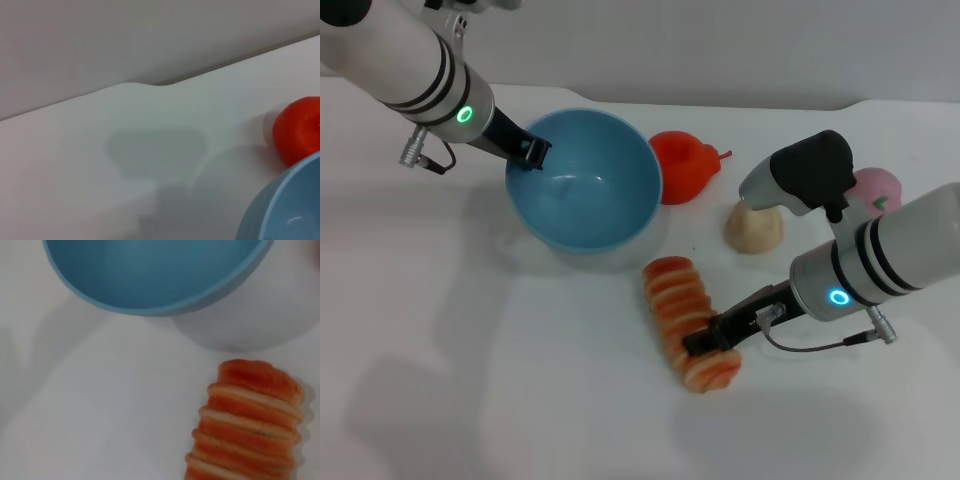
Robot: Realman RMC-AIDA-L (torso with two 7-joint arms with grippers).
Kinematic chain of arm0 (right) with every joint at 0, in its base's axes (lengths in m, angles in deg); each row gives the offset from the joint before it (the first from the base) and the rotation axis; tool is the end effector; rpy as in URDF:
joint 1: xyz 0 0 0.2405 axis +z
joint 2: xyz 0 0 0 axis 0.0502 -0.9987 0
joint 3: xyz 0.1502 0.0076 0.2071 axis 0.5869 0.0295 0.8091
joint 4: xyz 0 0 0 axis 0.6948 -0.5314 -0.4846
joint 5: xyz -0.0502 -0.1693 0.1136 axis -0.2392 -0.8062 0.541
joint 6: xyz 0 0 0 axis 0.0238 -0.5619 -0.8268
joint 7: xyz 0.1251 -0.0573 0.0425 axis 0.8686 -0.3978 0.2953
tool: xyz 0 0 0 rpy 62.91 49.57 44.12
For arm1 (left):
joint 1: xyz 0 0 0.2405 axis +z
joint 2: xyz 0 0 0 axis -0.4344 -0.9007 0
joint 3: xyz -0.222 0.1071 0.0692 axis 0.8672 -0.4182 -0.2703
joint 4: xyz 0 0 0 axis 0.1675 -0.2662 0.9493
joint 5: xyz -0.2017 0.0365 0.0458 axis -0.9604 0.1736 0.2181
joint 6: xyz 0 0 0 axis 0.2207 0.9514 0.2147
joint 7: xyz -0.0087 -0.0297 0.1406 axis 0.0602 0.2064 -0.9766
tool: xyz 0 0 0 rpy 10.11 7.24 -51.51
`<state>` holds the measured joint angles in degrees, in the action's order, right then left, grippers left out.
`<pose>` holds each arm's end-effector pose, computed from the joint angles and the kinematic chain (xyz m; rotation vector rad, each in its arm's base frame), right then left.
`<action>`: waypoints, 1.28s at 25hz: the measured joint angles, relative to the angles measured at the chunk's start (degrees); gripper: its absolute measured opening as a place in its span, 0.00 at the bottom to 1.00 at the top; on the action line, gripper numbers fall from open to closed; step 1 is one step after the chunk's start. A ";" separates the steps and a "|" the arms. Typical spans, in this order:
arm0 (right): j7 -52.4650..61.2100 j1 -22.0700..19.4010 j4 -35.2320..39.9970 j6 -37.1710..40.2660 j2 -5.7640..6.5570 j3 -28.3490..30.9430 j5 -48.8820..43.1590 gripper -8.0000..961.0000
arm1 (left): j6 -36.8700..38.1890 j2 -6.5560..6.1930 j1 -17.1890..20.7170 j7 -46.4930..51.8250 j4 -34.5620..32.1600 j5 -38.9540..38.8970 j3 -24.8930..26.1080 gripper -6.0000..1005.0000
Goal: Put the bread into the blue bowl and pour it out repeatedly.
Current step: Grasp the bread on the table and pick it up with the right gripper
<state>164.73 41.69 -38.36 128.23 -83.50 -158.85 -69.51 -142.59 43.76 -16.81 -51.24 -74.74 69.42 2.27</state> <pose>0.2024 0.3481 -0.1338 -2.7147 1.1874 -0.2529 -0.2039 0.4226 -0.0026 -2.1239 -1.1546 0.3415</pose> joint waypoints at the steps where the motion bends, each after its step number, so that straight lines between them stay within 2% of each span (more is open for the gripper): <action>1: -0.56 -0.08 0.14 0.02 0.05 0.04 0.01 0.58 | 0.00 0.01 0.00 0.00 0.02 -0.02 -0.01 0.01; 6: -1.58 -1.53 1.20 0.44 0.33 2.71 0.10 0.49 | -0.11 0.10 -0.14 0.18 0.06 -0.31 -0.02 0.01; 11: -4.27 -5.84 4.72 4.27 0.98 11.97 0.31 0.40 | -0.68 0.21 -0.19 0.74 0.18 -0.84 -0.13 0.01; 17: -13.08 -11.86 9.78 14.87 0.78 27.43 1.14 0.34 | -2.33 0.18 -0.74 0.78 0.35 -0.89 -0.91 0.01; 23: -27.09 -15.06 13.20 28.96 1.02 36.75 11.50 0.29 | -3.12 0.22 -1.51 0.80 0.79 -2.47 -4.52 0.01; 26: -32.51 -15.59 13.76 32.78 1.02 39.37 16.11 0.26 | -3.28 0.26 -2.46 0.69 2.32 -4.43 -6.06 0.01; 30: -41.97 -15.50 13.46 32.98 0.82 39.47 19.71 0.23 | -4.77 0.21 -4.50 0.19 5.32 -8.40 -7.94 0.01; 32: -45.62 -15.26 12.90 31.82 0.60 39.05 20.43 0.16 | -5.52 0.24 -5.08 0.16 5.97 -9.81 -8.32 0.01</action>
<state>119.11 26.43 -25.46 160.05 -82.89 -119.79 -49.08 -148.11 44.00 -21.89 -51.08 -68.78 59.61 -6.05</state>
